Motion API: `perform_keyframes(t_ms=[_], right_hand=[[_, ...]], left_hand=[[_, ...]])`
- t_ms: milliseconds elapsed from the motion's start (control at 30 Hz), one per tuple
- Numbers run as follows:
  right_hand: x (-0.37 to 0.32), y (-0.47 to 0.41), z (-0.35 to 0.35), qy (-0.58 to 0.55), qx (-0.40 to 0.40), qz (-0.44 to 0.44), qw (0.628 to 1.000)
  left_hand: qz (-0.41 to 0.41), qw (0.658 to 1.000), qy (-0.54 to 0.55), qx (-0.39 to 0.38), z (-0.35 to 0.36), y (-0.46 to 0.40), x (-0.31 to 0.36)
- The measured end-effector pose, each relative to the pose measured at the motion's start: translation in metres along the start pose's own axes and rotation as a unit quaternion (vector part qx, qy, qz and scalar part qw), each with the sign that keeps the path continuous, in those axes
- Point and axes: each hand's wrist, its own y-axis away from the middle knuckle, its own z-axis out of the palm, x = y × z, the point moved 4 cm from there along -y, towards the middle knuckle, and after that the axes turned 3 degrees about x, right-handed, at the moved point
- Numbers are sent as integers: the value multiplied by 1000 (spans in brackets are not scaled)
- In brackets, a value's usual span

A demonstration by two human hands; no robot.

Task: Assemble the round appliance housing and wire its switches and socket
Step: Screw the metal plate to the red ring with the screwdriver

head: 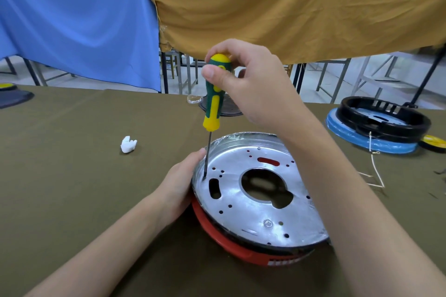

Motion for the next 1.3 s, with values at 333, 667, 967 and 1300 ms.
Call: perform_keyframes(t_ms=[333,667,967,1300], right_hand=[[4,2,6,-34,-64,45,996],[4,2,1,-3,24,31,999],[0,7,9,-31,45,11,998],[3,6,1,-128,-109,40,985]], left_hand=[[-2,1000,-6,-4,-1,-1,0],[-10,1000,-5,3,-2,-1,-1],[-5,1000,-7,1,-2,-1,-1],[-15,1000,-9,2,-1,-1,-1]])
